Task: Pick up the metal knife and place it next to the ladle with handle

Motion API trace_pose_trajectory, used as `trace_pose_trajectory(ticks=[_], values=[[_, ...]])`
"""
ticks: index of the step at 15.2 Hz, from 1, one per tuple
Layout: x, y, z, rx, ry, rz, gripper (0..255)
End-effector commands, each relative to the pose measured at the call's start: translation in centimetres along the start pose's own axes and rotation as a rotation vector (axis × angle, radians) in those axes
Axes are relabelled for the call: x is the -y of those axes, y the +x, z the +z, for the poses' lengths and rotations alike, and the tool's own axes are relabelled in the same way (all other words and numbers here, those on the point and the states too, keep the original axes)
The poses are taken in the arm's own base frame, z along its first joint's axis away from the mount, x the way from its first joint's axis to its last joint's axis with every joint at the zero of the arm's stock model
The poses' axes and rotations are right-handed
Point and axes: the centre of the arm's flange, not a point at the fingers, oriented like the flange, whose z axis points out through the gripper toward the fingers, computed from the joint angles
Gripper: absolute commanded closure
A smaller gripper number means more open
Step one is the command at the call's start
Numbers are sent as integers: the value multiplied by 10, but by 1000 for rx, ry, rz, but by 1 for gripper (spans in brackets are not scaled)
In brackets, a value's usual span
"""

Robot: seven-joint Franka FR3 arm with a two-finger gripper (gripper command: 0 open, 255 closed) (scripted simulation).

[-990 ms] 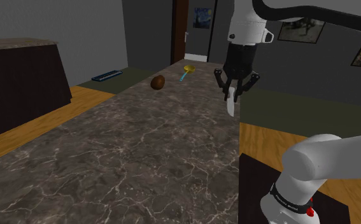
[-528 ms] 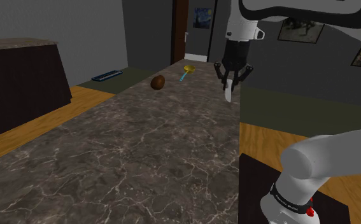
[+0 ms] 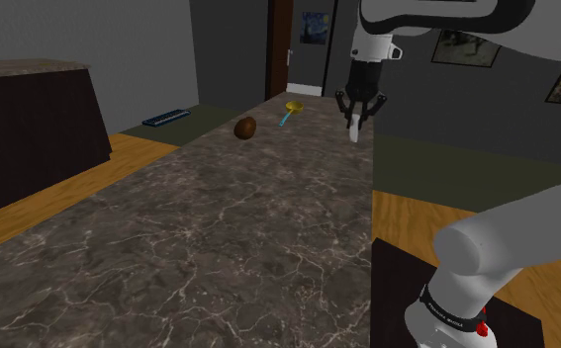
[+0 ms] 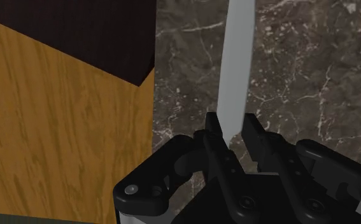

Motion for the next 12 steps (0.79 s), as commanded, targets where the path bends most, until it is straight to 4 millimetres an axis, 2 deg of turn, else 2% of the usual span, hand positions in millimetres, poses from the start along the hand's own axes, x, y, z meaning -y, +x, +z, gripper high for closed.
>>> trace_pose_trajectory(ticks=[1, 12], values=[[1, 28, -1, 0, 0, 0, 255], [7, 173, -1, 0, 0, 0, 255]])
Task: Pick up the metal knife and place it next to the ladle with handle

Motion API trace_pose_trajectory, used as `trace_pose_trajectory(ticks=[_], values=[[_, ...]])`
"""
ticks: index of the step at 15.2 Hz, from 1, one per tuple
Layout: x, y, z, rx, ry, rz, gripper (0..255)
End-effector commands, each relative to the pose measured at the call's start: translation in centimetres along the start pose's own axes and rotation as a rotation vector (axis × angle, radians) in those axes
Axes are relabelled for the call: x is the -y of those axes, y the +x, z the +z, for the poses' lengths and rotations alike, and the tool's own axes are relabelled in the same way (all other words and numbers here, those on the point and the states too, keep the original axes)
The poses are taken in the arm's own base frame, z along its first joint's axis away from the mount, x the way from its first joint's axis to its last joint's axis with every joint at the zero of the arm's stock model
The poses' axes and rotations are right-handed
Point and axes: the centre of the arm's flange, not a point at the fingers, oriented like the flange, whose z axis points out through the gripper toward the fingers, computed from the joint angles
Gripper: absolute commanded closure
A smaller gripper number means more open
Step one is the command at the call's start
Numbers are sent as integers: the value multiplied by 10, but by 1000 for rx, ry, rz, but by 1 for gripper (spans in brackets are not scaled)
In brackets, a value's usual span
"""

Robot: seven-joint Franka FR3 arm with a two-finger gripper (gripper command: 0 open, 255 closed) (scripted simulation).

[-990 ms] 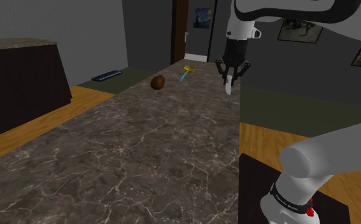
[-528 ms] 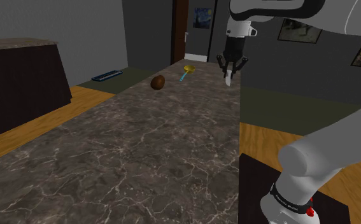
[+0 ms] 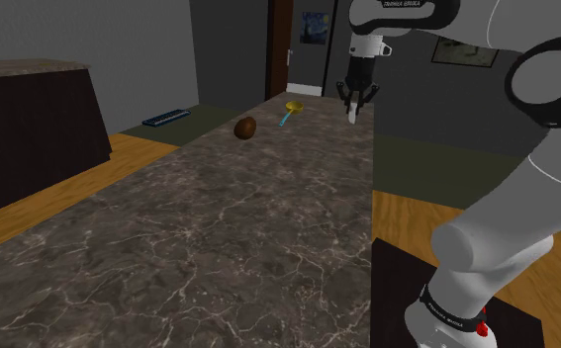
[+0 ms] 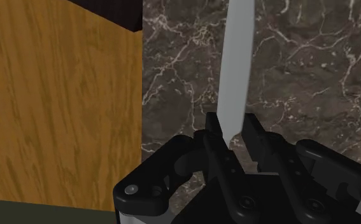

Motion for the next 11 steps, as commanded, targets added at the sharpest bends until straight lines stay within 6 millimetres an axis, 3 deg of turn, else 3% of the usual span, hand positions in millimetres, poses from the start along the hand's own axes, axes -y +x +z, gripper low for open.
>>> trace_pose_trajectory(ticks=[1, 11], values=[[0, 28, -1, -1, 0, 0, 255], [6, 160, -1, -1, 0, 0, 255]])
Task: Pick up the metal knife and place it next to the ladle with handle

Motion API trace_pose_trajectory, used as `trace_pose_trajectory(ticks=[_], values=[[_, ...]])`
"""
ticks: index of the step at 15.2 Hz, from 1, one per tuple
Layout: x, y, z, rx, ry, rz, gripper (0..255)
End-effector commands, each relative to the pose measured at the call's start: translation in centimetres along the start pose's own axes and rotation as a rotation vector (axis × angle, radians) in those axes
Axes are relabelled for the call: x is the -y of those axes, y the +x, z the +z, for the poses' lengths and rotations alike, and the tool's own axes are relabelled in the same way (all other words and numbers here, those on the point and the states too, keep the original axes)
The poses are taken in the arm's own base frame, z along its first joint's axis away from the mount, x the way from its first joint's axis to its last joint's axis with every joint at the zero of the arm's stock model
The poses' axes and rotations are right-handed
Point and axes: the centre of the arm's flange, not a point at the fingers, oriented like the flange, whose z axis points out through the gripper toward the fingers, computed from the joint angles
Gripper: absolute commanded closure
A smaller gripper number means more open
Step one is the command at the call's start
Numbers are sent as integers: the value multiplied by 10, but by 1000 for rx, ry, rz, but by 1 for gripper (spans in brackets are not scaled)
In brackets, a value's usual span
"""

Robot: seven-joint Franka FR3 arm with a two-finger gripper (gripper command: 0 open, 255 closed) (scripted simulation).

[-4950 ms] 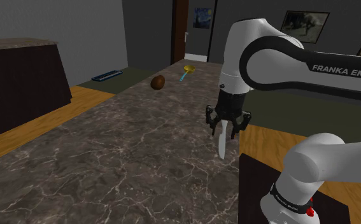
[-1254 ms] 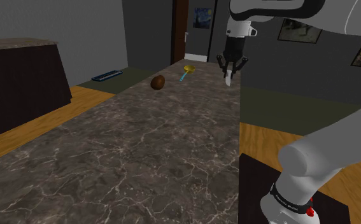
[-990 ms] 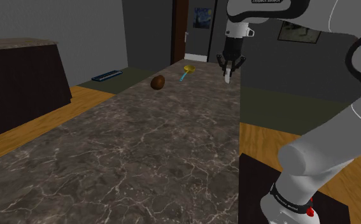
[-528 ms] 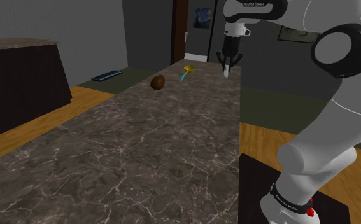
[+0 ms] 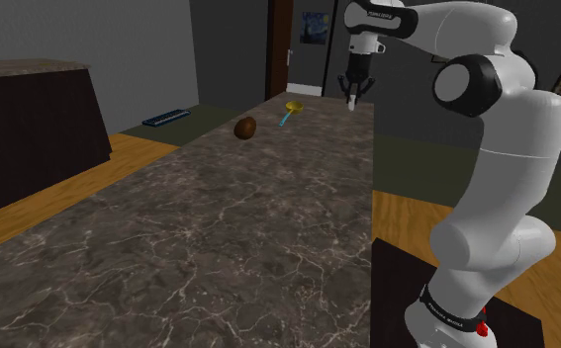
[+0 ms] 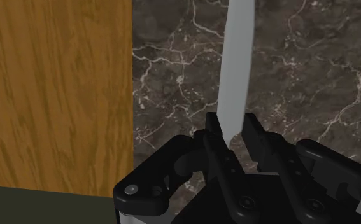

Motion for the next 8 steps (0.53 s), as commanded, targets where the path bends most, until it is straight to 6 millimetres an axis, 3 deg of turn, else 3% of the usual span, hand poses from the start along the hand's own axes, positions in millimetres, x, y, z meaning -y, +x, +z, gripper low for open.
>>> trace_pose_trajectory(ticks=[1, 2, 8], values=[[1, 26, 1, 0, 0, -1, 255], [2, 41, 1, 0, 0, -1, 255], [2, 41, 33, 0, 0, -1, 255]])
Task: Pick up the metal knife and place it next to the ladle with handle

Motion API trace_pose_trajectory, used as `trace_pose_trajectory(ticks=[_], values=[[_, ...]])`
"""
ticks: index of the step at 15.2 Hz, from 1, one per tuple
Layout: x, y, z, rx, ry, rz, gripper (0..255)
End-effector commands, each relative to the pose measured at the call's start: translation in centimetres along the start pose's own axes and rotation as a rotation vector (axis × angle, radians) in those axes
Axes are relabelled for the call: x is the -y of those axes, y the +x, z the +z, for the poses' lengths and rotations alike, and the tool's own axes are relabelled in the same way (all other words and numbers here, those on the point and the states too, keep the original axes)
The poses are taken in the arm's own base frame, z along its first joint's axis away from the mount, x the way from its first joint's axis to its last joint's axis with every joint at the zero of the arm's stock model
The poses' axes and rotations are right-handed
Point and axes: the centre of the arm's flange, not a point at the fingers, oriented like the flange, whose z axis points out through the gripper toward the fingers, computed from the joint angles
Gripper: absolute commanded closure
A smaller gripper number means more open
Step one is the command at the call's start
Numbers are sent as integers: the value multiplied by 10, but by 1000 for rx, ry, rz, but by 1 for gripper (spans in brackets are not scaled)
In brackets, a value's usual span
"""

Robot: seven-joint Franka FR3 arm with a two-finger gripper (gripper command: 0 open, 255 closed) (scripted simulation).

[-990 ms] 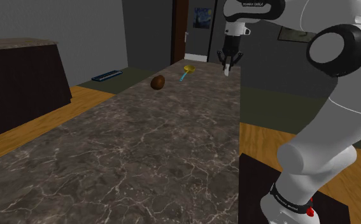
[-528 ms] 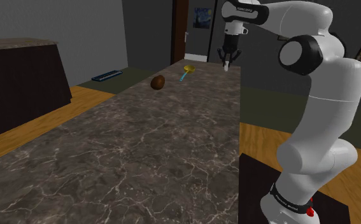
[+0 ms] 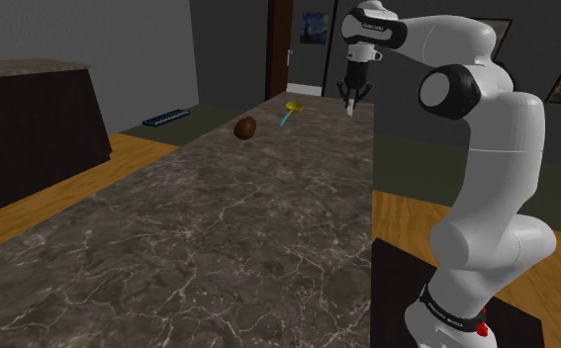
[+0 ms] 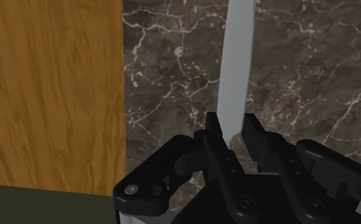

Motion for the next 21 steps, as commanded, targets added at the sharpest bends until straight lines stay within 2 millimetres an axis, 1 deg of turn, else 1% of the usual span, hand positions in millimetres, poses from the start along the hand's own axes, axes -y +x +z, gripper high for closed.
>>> trace_pose_trajectory(ticks=[1, 15, 21], values=[[1, -1, 11, -1, 0, 0, 255], [2, -1, 85, -1, 0, 0, 255], [2, -1, 87, -1, 0, 0, 255]])
